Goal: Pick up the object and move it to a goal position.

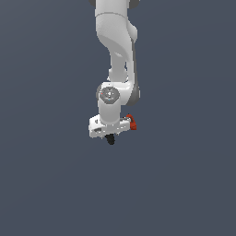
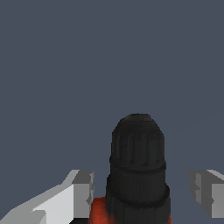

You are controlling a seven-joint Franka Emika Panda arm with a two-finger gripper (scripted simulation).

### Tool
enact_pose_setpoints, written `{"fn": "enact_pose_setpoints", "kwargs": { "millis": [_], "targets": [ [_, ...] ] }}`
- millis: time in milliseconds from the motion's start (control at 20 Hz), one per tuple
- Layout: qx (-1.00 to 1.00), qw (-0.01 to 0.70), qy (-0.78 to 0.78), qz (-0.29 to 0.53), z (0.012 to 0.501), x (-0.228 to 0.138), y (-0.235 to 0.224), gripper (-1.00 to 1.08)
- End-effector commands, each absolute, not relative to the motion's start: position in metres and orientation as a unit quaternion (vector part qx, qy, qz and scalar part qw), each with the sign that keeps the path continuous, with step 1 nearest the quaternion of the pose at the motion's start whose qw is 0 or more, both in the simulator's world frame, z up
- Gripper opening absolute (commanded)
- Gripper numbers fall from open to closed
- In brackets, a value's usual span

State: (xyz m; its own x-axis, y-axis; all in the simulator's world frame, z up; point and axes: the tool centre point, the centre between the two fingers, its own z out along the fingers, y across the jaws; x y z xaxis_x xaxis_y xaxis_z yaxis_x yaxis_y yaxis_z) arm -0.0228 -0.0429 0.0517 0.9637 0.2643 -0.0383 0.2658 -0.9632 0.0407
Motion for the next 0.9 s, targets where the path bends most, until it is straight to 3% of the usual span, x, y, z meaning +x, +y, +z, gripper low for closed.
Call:
{"fn": "enact_pose_setpoints", "kwargs": {
  "millis": [0, 300, 350, 850],
  "targets": [
    [0.990, 0.023, 0.135, -0.017, 0.042, -0.024, -0.043, 0.68],
    [0.990, 0.023, 0.136, -0.017, 0.028, -0.025, -0.044, 0.68],
    [0.990, 0.023, 0.136, -0.017, 0.028, -0.025, -0.044, -1.00],
    [0.990, 0.023, 0.135, -0.017, 0.029, -0.025, -0.045, -1.00]
  ]
}}
